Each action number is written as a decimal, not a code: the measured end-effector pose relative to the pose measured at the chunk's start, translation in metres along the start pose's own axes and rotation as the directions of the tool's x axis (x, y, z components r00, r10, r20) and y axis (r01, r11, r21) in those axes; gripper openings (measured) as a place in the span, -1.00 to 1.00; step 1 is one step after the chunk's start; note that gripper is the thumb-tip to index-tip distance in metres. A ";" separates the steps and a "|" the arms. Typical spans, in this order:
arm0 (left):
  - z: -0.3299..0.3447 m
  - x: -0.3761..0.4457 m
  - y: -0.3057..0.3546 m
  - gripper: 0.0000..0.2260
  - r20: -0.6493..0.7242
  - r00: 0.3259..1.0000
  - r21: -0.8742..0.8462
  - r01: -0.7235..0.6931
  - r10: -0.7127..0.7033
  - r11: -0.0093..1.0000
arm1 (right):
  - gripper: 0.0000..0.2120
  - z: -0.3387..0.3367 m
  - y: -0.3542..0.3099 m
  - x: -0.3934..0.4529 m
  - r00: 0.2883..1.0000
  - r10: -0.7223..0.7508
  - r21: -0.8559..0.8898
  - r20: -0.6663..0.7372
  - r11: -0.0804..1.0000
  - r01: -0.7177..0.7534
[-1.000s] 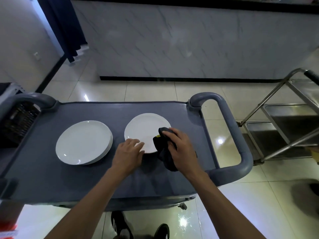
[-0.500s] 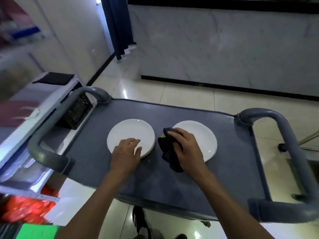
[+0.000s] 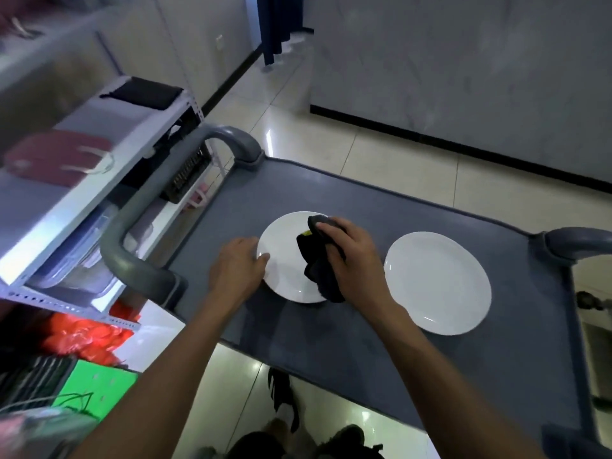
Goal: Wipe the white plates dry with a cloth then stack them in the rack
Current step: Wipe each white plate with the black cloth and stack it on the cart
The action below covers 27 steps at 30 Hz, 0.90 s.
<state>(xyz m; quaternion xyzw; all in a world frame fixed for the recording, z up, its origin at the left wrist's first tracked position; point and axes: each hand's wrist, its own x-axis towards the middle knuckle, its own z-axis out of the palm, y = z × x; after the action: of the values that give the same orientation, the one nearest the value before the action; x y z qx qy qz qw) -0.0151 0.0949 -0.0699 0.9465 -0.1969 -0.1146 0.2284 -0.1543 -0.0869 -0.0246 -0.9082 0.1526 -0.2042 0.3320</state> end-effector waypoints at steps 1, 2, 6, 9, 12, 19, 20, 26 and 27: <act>0.001 0.004 -0.002 -0.81 0.012 1.000 -0.014 0.024 -0.024 1.000 | -0.60 0.004 -0.001 0.004 1.000 0.004 -0.011 0.000 1.000 -0.004; 0.003 0.008 -0.003 -0.80 0.028 0.999 -0.027 0.047 -0.046 0.999 | -0.60 0.008 -0.003 0.007 1.000 0.004 -0.032 -0.003 0.999 -0.004; 0.011 0.016 -0.007 -0.69 0.059 0.992 -0.094 0.114 -0.109 0.989 | -0.63 0.028 -0.009 0.014 1.000 -0.022 -0.130 -0.011 0.991 0.020; 0.015 0.021 -0.009 -0.73 0.065 0.984 -0.134 0.175 -0.167 0.975 | -0.64 0.043 -0.010 0.015 0.999 -0.015 -0.159 0.037 0.987 0.020; 0.017 0.027 -0.011 -0.77 0.104 0.966 -0.207 0.253 -0.236 0.945 | -0.61 0.054 -0.008 0.014 0.996 -0.016 -0.193 0.091 0.981 0.033; 0.016 0.038 -0.010 -0.84 0.234 0.917 -0.325 0.387 -0.323 0.863 | -0.66 0.067 0.004 0.006 0.991 -0.008 -0.157 0.134 0.987 0.029; 0.016 0.038 -0.010 -0.86 0.255 0.911 -0.351 0.401 -0.325 0.846 | -0.67 0.067 0.005 0.006 0.990 -0.018 -0.156 0.141 0.987 0.040; 0.008 0.033 -0.002 -0.93 0.304 0.914 -0.449 0.388 -0.270 0.805 | -0.57 0.061 0.014 -0.002 0.976 -0.008 -0.241 0.218 0.969 0.062; 0.006 0.032 -0.002 -0.93 0.308 0.914 -0.457 0.385 -0.263 0.802 | -0.54 0.061 0.016 -0.005 0.970 0.018 -0.266 0.243 0.963 0.049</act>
<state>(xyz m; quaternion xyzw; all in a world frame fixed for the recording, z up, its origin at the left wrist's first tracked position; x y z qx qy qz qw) 0.0120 0.0801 -0.0804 0.8523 -0.0188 -0.3084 0.4221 -0.1318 -0.0635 -0.0785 -0.9642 0.1302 -0.0714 0.2195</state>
